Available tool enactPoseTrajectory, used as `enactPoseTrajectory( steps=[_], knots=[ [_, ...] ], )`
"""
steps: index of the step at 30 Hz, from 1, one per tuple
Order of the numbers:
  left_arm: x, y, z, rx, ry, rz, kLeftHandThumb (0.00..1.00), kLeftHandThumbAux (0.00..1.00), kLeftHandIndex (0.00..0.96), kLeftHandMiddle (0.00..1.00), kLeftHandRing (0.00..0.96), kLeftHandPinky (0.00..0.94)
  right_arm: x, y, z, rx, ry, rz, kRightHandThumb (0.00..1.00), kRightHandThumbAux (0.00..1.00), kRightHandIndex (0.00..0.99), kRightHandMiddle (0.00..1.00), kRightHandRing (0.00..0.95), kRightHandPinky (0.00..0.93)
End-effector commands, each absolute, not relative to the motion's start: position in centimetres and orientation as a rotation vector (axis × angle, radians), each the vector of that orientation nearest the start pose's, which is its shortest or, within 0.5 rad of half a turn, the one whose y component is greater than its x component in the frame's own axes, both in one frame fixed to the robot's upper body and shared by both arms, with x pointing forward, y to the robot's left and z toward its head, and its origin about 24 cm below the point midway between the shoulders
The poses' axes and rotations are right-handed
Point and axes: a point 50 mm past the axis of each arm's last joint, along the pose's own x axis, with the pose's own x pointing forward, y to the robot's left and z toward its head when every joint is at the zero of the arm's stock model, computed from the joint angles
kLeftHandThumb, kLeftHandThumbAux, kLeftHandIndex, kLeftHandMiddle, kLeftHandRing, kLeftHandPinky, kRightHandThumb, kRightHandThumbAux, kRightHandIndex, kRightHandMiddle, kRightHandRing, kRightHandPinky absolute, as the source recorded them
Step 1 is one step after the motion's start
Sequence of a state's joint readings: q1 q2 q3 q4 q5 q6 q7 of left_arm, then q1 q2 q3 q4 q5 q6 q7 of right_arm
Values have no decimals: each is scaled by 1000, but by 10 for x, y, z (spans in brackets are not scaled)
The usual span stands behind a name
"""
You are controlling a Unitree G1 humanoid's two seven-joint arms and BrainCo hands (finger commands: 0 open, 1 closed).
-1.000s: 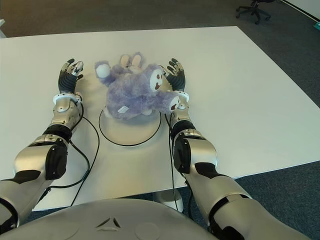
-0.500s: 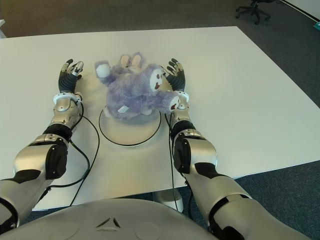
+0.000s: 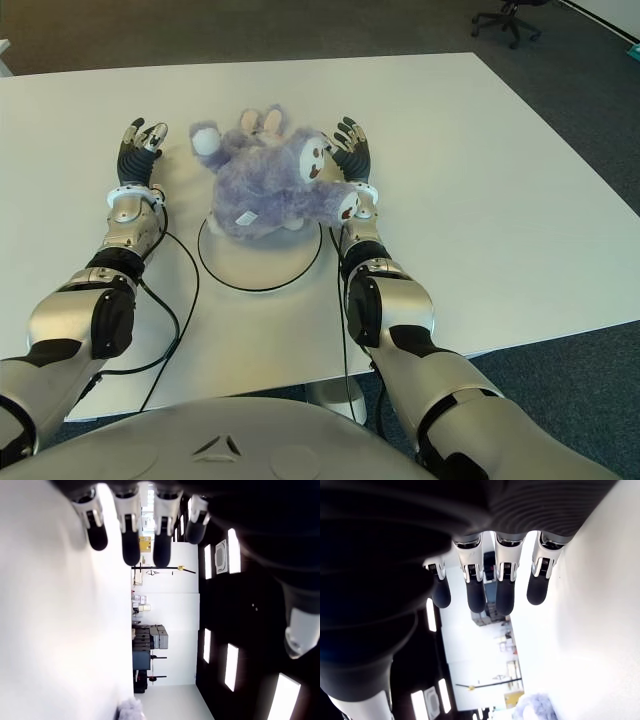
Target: Put the doll into the plate.
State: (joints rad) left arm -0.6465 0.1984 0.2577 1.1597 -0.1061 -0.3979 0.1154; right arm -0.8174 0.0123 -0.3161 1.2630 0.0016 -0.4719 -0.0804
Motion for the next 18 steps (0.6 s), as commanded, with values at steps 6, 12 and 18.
enactPoseTrajectory(
  steps=[6,12,18],
  knots=[
    [308,213,-35,-40,352,341,0,537,97,213,179,137,327,-131,-24,165,307,-129,51,771,135,163,150,151],
    [308,213,-35,-37,354,348,0,542,115,225,189,133,327,-131,-24,166,310,-129,44,771,130,157,146,148],
    [309,213,-34,-34,356,347,0,548,118,224,189,138,327,-131,-24,166,311,-130,51,767,131,159,148,157]
  ],
)
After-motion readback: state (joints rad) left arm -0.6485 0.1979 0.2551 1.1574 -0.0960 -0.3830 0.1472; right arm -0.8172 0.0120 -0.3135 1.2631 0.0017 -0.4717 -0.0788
